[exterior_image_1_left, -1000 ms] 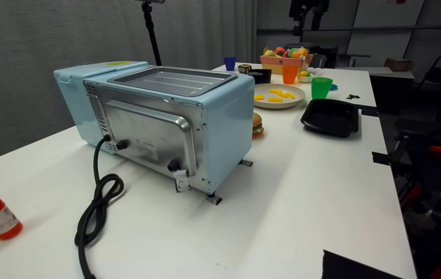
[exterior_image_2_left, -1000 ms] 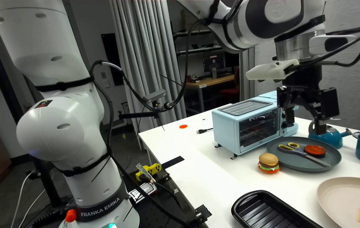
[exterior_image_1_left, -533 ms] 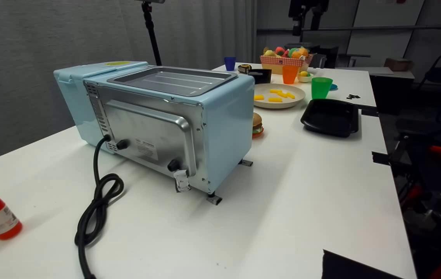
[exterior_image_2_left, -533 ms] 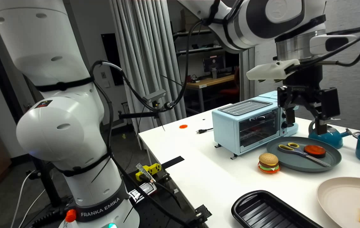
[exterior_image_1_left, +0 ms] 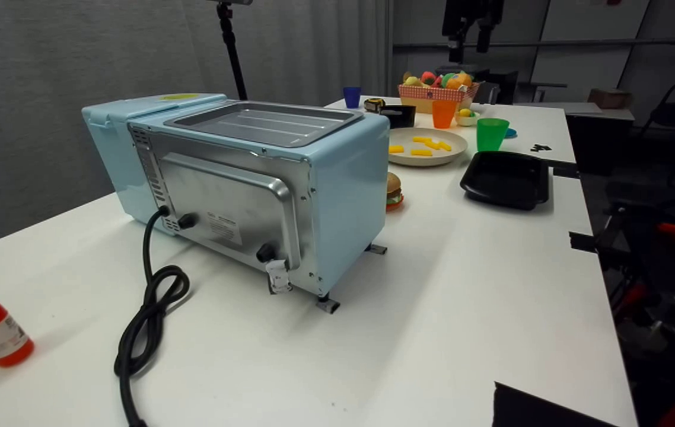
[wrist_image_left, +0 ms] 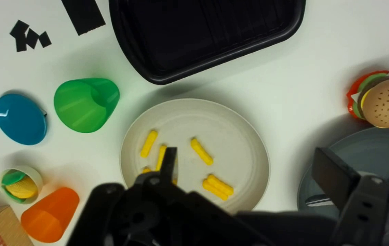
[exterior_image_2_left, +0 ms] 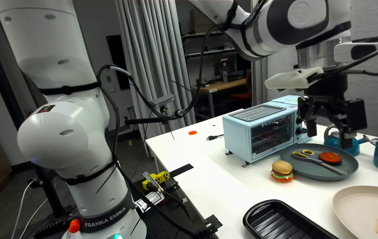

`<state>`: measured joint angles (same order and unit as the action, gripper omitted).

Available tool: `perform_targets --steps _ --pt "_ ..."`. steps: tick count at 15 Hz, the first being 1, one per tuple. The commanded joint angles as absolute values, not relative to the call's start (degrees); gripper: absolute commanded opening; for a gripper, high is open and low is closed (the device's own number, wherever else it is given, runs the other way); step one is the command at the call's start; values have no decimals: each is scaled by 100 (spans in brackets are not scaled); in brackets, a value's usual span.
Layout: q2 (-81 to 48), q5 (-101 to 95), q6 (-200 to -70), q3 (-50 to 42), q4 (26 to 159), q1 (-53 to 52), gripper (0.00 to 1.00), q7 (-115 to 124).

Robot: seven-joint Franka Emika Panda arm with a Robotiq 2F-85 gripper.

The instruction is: Take the objects on the plate and put them in the bin

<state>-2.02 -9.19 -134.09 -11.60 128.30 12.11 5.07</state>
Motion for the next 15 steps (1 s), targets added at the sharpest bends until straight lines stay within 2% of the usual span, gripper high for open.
perform_targets --steps 1,8,14,15 --pt "-836 -865 -13421 -1304 12204 1309 100 360" --pt "-2140 408 -12840 -1149 10884 1793 100 -1402" --pt "-3151 247 -12158 -1066 9666 2010 100 -1893" --pt "-2770 243 -12456 -1076 10257 1952 100 -1764"
